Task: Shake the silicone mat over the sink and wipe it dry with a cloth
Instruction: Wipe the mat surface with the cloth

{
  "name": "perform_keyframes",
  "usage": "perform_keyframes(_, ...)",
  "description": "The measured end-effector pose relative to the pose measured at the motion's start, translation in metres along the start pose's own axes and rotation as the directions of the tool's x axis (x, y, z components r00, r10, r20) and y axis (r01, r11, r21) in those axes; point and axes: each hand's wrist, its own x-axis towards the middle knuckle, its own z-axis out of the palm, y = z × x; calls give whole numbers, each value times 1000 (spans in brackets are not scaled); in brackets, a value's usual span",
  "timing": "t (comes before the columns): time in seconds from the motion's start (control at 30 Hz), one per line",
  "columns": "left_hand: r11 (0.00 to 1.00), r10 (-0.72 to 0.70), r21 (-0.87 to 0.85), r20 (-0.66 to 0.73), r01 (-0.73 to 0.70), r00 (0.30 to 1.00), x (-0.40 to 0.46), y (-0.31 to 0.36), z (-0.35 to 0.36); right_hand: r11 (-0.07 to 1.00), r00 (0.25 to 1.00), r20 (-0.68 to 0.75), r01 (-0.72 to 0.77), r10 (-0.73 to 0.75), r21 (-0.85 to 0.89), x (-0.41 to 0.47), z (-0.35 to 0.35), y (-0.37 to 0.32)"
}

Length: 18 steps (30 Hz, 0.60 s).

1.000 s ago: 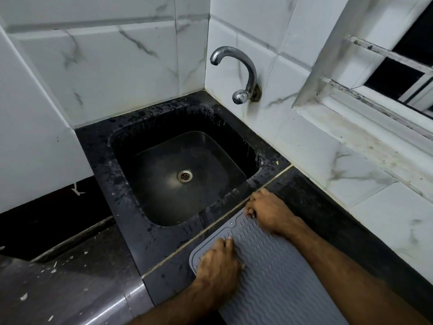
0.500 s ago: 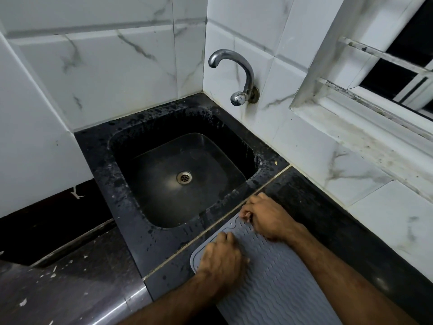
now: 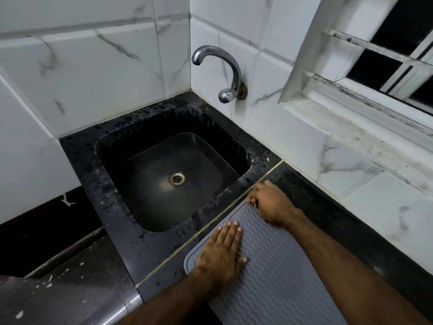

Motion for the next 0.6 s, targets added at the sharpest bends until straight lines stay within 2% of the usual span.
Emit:
perform_keyframes(0.07, 1000, -7, -1, 6, 7, 1000, 0, 0, -1, 1000, 999, 17, -31, 31, -6, 7, 0, -3)
perform_keyframes(0.2, 1000, -8, -3, 15, 8, 1000, 0, 0, -2, 991, 994, 36, 108, -106, -77, -4, 15, -24)
perform_keyframes(0.4, 1000, -15, -8, 22, 15, 1000, 0, 0, -4, 989, 990, 39, -135, 137, -58, 3, -7, 5)
perform_keyframes(0.47, 1000, -25, 2, 31, 25, 999, 1, 1, -4, 989, 988, 42, -150, 150, -8, 3, -3, -8)
perform_keyframes(0.53, 1000, -23, 14, 33, 23, 999, 1, 1, -3, 994, 994, 46, -101, 103, -36, -2, 7, -20)
perform_keyframes(0.6, 1000, -20, 15, 28, 20, 999, 1, 0, -1, 989, 988, 51, -142, 144, -34, -4, 7, -18)
